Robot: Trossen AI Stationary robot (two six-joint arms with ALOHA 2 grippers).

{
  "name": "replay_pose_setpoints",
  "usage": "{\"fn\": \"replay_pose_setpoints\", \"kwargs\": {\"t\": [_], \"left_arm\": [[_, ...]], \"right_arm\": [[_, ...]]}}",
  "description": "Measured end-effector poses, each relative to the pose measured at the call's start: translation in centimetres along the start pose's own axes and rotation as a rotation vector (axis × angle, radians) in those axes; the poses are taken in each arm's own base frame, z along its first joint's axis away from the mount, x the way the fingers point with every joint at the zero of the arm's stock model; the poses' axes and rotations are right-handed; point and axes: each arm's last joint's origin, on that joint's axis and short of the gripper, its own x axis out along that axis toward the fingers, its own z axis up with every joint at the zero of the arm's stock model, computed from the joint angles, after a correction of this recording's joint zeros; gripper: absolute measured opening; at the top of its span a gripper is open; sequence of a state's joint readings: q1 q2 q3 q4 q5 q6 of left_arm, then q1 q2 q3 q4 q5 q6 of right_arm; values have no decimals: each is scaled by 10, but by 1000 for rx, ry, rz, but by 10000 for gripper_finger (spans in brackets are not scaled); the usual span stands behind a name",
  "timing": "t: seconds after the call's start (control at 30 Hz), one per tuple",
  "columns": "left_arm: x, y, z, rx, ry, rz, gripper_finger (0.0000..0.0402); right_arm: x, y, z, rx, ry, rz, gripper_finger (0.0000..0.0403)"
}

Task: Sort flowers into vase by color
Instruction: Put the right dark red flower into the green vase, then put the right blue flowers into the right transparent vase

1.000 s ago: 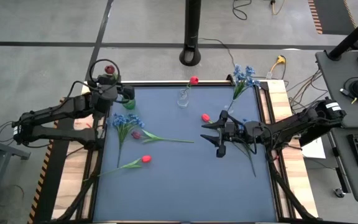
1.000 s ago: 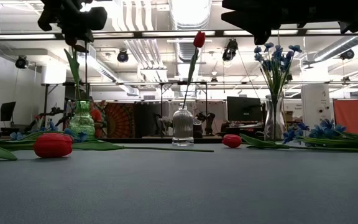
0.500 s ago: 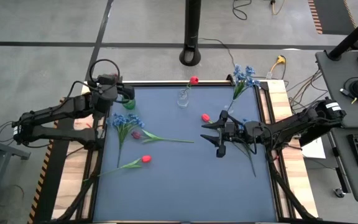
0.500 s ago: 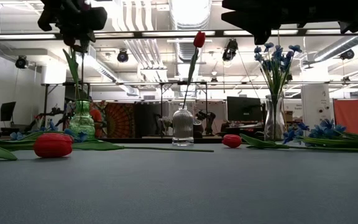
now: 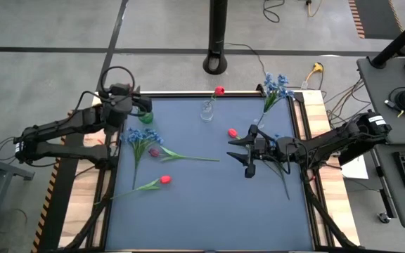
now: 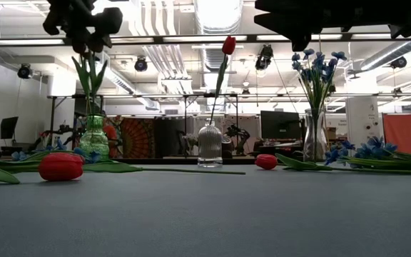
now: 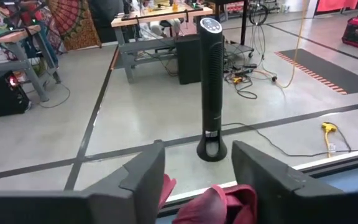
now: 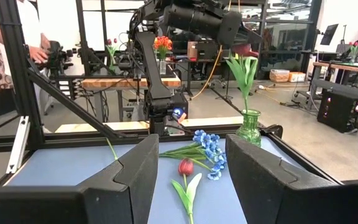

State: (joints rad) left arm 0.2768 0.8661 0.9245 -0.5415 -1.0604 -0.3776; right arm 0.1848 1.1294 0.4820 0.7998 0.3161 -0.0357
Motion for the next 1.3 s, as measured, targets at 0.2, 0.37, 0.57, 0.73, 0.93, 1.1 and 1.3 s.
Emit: {"fn": "replay_pose_setpoints", "kwargs": {"t": [0.2,0.37,0.57,0.73,0.93,1.1,1.3], "left_arm": [[-4,1,11,-11,11,-76,220],[-8,0,21,-24,25,-174,240],[-15,3,38,-52,30,-273,242],[-24,6,58,-6,-6,-356,242],[-43,-3,73,83,-52,-499,242],[-72,-28,68,195,-71,-656,242],[-117,-42,54,309,-101,-611,242]], "right_arm": [[0,0,0,-1,0,0,180],[0,0,0,0,0,0,180],[0,0,0,2,0,0,180],[0,0,0,22,1,-3,180],[3,1,-3,59,93,-12,180],[12,2,3,43,311,-67,180],[12,2,7,59,511,-99,180]]}}
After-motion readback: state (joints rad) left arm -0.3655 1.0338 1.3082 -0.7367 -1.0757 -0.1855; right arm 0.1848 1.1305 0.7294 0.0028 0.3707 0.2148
